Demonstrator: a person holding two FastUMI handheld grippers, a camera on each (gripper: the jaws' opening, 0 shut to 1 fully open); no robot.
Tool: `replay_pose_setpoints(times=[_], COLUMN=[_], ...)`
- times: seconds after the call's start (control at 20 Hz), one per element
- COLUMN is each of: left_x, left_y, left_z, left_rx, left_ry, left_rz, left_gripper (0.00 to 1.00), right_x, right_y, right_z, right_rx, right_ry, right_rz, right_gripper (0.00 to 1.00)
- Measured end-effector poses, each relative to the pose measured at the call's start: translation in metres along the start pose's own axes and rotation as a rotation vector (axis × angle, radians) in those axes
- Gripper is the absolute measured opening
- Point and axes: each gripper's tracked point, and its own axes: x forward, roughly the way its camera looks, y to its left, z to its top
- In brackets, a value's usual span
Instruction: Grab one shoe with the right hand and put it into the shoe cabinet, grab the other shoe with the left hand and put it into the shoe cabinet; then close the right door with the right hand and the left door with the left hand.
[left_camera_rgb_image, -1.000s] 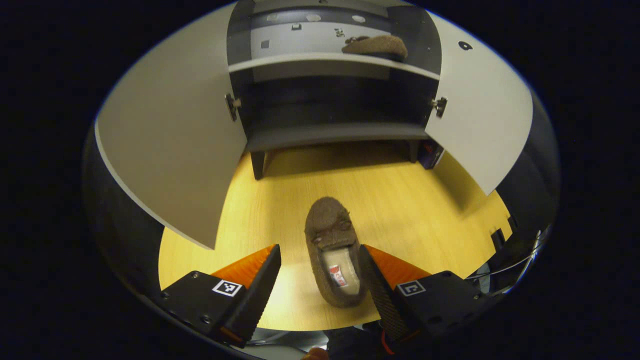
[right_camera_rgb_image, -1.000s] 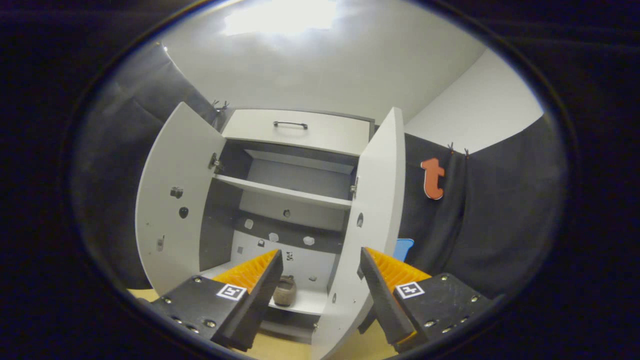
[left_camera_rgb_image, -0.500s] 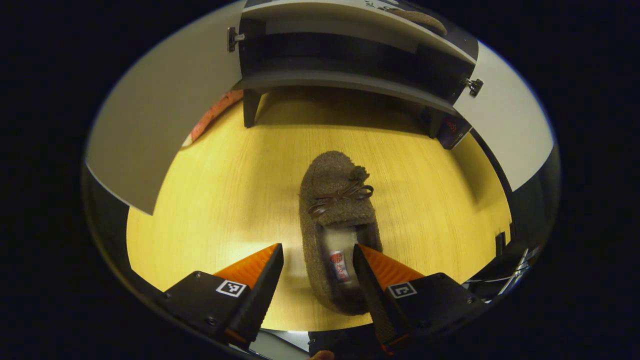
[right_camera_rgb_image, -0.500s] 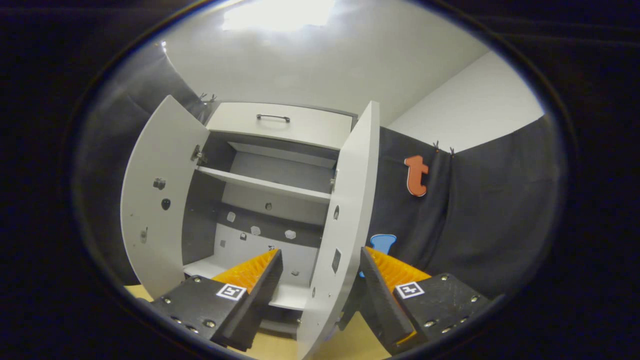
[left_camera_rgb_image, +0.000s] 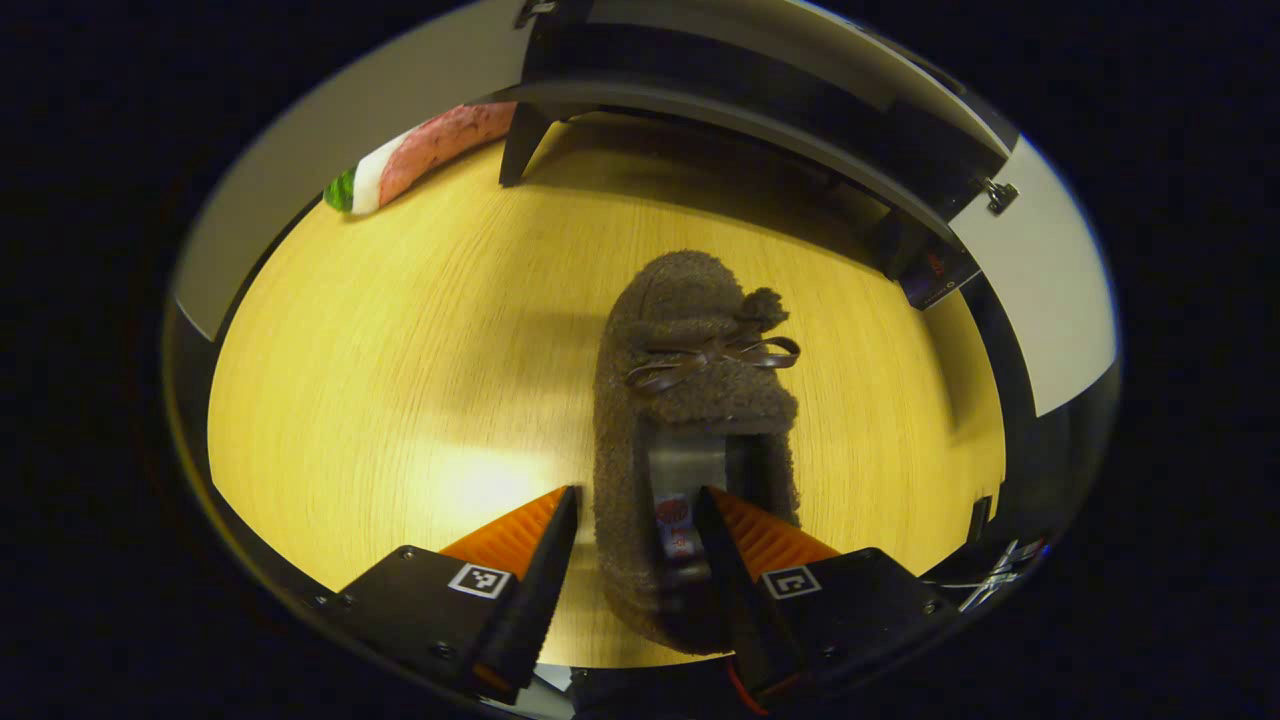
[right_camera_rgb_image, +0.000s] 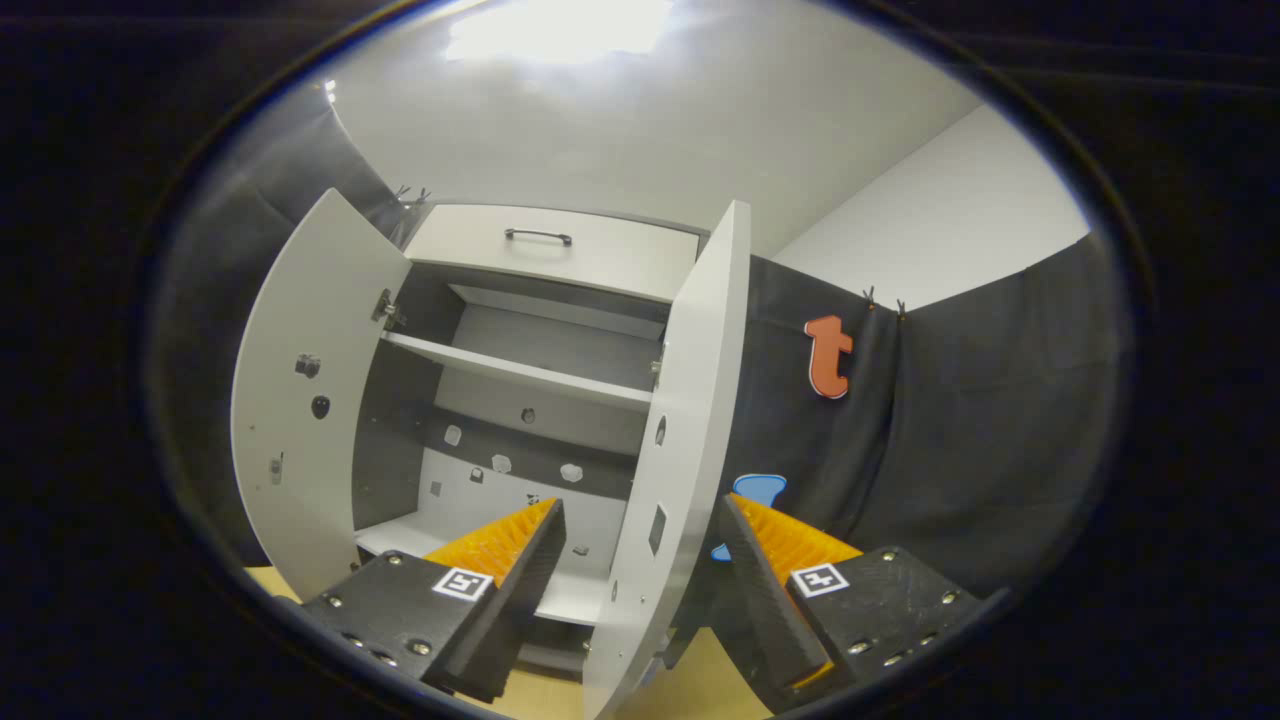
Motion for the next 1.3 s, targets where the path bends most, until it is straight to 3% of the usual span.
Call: replay_pose_setpoints(times=[0.05,0.1,0.45,0.7,0.9,1.2,1.3], left_x=[0.002,-0.001,0.001,-0.001,-0.014,-0.039,-0.069], left_y=[0.000,0.004,0.004,0.011,0.018,0.023,0.026], left_z=[0.000,-0.002,0.000,0.005,0.017,0.045,0.064], left_rx=[-0.040,-0.073,-0.134,-0.148,-0.053,0.012,0.012], left_ry=[0.009,0.025,0.088,0.052,0.017,-0.132,-0.187], left_rz=[-0.022,-0.028,-0.057,-0.023,0.033,-0.035,-0.071], left_gripper=[0.75,0.60,0.37,0.02,0.01,0.01,0.01], right_x=[0.001,0.002,0.006,0.005,0.001,-0.008,-0.012], right_y=[0.000,-0.001,0.005,0.004,0.003,-0.001,-0.005], right_z=[-0.001,-0.003,-0.013,-0.012,-0.011,-0.012,-0.011], right_rx=[-0.002,-0.003,0.014,0.018,0.015,0.044,0.056], right_ry=[0.000,0.002,0.024,0.022,0.020,0.020,0.016], right_rz=[-0.001,-0.002,0.005,-0.001,-0.004,-0.006,-0.009], right_gripper=[0.92,0.92,0.93,0.93,0.94,0.93,0.93])
